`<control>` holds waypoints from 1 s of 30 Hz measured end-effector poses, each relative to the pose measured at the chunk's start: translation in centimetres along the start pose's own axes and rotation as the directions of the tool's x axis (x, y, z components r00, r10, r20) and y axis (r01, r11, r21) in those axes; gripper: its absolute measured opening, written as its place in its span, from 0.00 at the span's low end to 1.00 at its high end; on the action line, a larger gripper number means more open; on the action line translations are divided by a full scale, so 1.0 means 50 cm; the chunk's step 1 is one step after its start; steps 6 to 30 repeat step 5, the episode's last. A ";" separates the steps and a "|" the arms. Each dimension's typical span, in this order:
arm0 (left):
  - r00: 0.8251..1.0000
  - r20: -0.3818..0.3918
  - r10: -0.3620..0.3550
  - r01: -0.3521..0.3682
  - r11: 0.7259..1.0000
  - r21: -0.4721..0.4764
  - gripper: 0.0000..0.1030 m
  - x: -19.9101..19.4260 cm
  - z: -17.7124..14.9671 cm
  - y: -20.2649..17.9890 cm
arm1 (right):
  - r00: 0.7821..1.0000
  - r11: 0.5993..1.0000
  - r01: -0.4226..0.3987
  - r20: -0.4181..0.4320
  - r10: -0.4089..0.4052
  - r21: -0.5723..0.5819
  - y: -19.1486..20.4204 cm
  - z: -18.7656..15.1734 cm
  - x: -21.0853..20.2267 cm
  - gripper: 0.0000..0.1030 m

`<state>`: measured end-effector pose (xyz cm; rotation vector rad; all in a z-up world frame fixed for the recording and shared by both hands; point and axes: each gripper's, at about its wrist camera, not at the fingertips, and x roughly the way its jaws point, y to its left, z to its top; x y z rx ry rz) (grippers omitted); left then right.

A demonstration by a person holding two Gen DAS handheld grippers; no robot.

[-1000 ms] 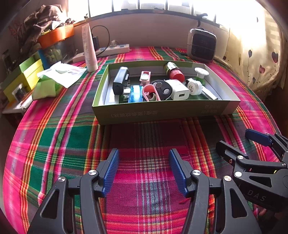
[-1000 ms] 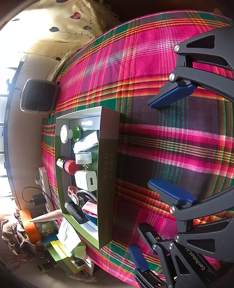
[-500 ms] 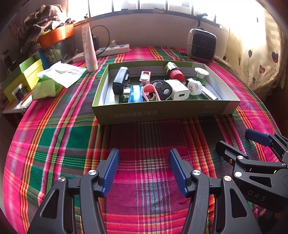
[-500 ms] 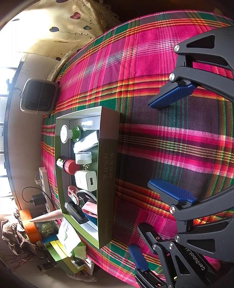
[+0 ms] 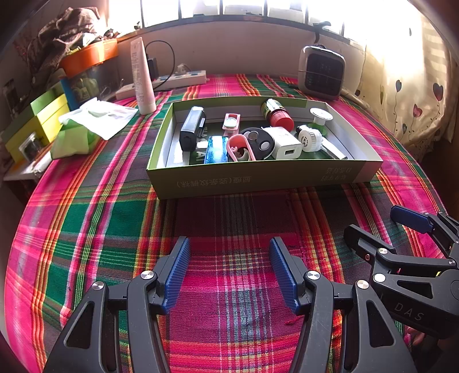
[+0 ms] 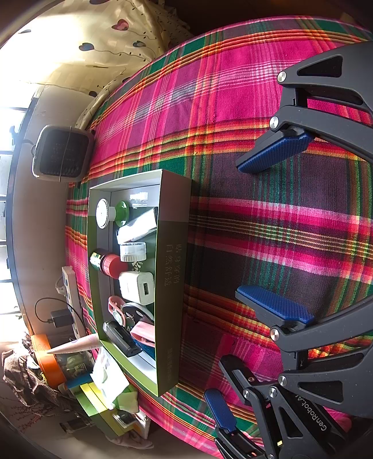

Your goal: Organize rigid objects

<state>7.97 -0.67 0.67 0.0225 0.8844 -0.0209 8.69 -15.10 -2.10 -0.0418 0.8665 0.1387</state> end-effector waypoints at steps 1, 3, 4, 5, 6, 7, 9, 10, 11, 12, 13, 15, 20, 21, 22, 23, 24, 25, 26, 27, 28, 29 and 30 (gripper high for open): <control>1.000 0.000 0.000 0.000 1.000 0.000 0.55 0.000 0.000 0.001 | 1.000 1.000 0.000 0.000 0.000 0.000 0.000 0.000 0.000 0.78; 1.000 0.000 0.000 0.000 1.000 0.000 0.55 0.000 0.000 0.001 | 1.000 1.000 0.000 0.000 0.000 0.000 0.000 0.000 0.000 0.78; 1.000 0.000 0.000 0.000 1.000 0.000 0.55 0.000 0.000 0.000 | 1.000 1.000 0.000 0.000 0.000 0.000 0.000 0.000 0.000 0.78; 1.000 0.000 0.000 0.000 1.000 0.000 0.55 0.000 0.000 0.001 | 1.000 1.000 0.000 0.000 0.000 0.000 0.000 0.000 0.000 0.78; 1.000 0.000 0.000 0.000 1.000 0.000 0.55 0.000 0.000 0.001 | 1.000 1.000 0.000 0.000 0.000 0.000 0.000 0.000 0.000 0.78; 1.000 0.000 0.000 0.000 1.000 0.000 0.55 0.000 0.000 0.001 | 1.000 1.000 0.000 0.000 0.000 0.000 0.000 0.000 0.000 0.78; 1.000 0.000 0.000 0.000 1.000 0.000 0.55 0.000 0.000 0.001 | 1.000 1.000 0.000 0.000 0.000 0.000 0.000 0.000 0.000 0.78; 1.000 0.000 0.000 0.000 1.000 0.000 0.55 0.000 0.000 0.001 | 1.000 1.000 0.000 0.000 0.000 0.000 0.000 0.000 0.000 0.78; 1.000 0.000 0.000 0.000 1.000 0.000 0.55 0.000 0.000 0.001 | 1.000 1.000 0.000 0.000 0.000 0.000 0.000 0.000 0.000 0.78; 1.000 0.000 0.000 0.000 1.000 0.000 0.55 0.000 0.000 0.001 | 1.000 1.000 0.000 0.000 0.000 0.000 0.000 0.000 0.000 0.78; 1.000 0.000 0.000 0.000 1.000 0.000 0.55 0.000 0.000 0.001 | 1.000 1.000 0.000 0.000 0.000 0.000 0.000 0.000 0.000 0.78; 1.000 0.000 0.000 0.000 1.000 0.000 0.55 0.000 0.000 0.001 | 1.000 1.000 0.000 0.000 0.000 0.000 0.000 0.000 0.000 0.78; 1.000 0.000 0.000 0.000 1.000 0.000 0.55 0.000 0.000 0.001 | 1.000 1.000 0.000 0.000 0.000 0.000 0.000 0.000 0.000 0.78; 1.000 0.000 0.000 0.000 1.000 0.000 0.55 0.000 0.000 0.001 | 1.000 1.000 0.000 0.000 0.000 0.000 0.000 0.000 0.000 0.78; 1.000 0.000 0.000 0.000 1.000 0.000 0.55 0.000 0.000 0.001 | 1.000 1.000 0.000 0.000 0.000 0.000 0.000 0.000 0.000 0.78; 1.000 0.000 0.000 0.000 1.000 0.000 0.55 0.000 0.000 0.001 | 1.000 1.000 0.000 0.000 0.000 0.000 0.000 0.000 0.000 0.78; 1.000 0.000 0.000 0.000 1.000 0.000 0.55 0.000 0.000 0.001 | 1.000 1.000 0.000 0.000 0.000 0.000 0.000 0.000 0.000 0.78; 1.000 0.000 0.000 0.000 1.000 0.000 0.55 0.000 0.000 0.001 | 1.000 1.000 0.000 0.000 0.000 0.000 0.000 0.000 0.000 0.78; 1.000 0.000 0.000 0.000 1.000 0.000 0.55 0.000 0.000 0.001 | 1.000 1.000 0.000 0.000 0.000 0.000 0.000 0.000 0.000 0.78; 1.000 0.000 0.000 0.000 1.000 0.000 0.55 0.000 0.000 0.001 | 1.000 1.000 0.000 0.000 0.000 0.000 0.000 0.000 0.000 0.78; 1.000 0.000 0.000 0.000 1.000 0.000 0.55 0.000 0.000 0.001 | 1.000 1.000 0.000 0.000 0.000 0.000 0.000 0.000 0.000 0.78; 1.000 0.000 0.000 0.000 1.000 0.000 0.55 0.000 0.000 0.001 | 1.000 1.000 0.000 0.000 0.000 0.000 0.000 0.000 0.000 0.78; 1.000 0.000 0.000 0.000 1.000 0.000 0.55 0.000 0.000 0.001 | 1.000 1.000 0.000 0.000 0.000 0.000 0.000 0.000 0.000 0.78</control>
